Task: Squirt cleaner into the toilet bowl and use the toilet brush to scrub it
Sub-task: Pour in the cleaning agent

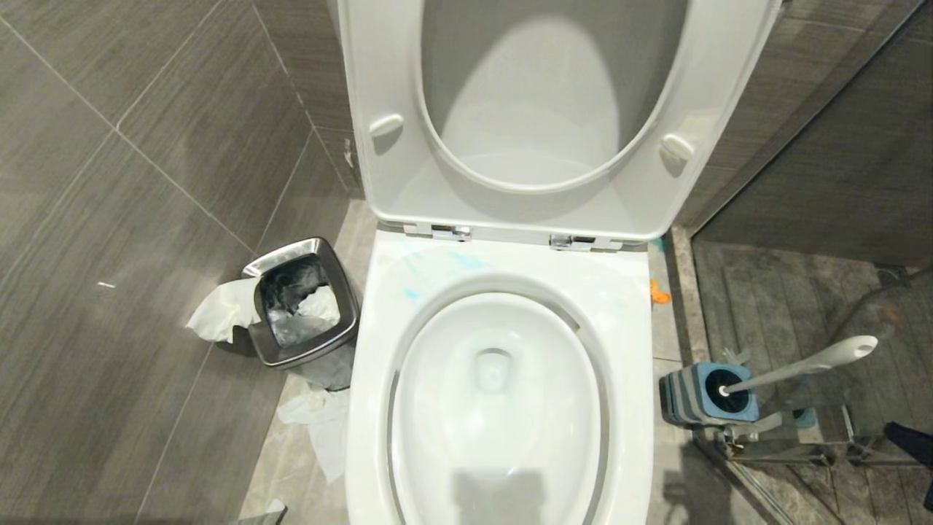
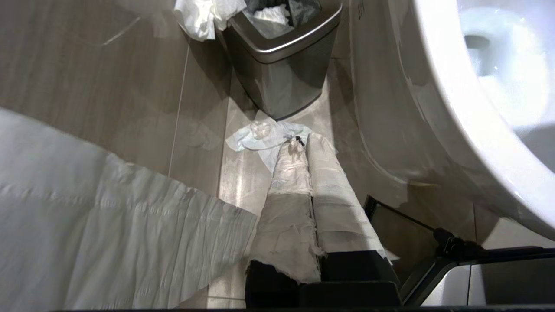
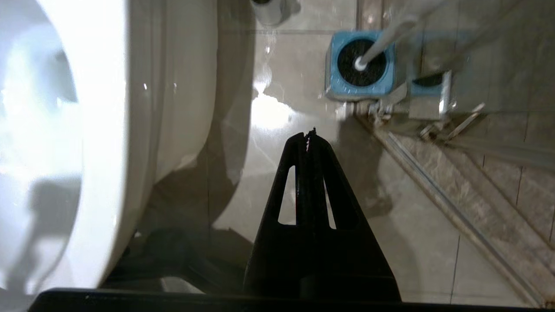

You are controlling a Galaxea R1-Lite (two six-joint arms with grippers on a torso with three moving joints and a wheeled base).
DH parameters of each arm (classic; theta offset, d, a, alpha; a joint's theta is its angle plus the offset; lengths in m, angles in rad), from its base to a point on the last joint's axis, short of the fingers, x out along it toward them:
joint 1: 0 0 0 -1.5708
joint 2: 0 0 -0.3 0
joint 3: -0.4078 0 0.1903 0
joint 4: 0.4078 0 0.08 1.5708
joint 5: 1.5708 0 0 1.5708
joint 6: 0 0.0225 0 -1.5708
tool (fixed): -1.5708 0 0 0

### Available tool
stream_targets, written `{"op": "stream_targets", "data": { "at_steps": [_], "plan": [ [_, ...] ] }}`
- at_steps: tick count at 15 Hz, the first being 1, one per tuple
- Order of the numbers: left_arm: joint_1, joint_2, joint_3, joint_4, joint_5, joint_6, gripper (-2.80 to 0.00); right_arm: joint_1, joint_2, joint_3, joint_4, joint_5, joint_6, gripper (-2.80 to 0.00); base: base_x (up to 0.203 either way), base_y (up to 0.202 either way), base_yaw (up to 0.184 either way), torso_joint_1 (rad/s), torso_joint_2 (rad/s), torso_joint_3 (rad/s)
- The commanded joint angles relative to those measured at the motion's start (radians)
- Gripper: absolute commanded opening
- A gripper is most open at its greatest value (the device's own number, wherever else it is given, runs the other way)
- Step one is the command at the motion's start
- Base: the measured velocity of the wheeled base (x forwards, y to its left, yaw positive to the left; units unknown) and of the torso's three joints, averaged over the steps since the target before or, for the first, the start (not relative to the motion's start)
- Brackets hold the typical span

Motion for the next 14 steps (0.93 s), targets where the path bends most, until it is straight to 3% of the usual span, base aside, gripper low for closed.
{"op": "stream_targets", "data": {
  "at_steps": [1,14],
  "plan": [
    [0.000,0.002,0.000,0.000,0.000,0.000,-2.80,0.003,0.016,0.020,0.000,0.014,0.001,-2.80,0.000,0.000,0.000,0.003,0.01,-0.189],
    [0.000,0.002,0.000,-0.001,-0.002,0.008,-2.80,0.006,0.043,0.121,0.000,0.050,0.027,-2.80,0.000,0.000,0.000,0.001,0.00,-0.198]
  ]
}}
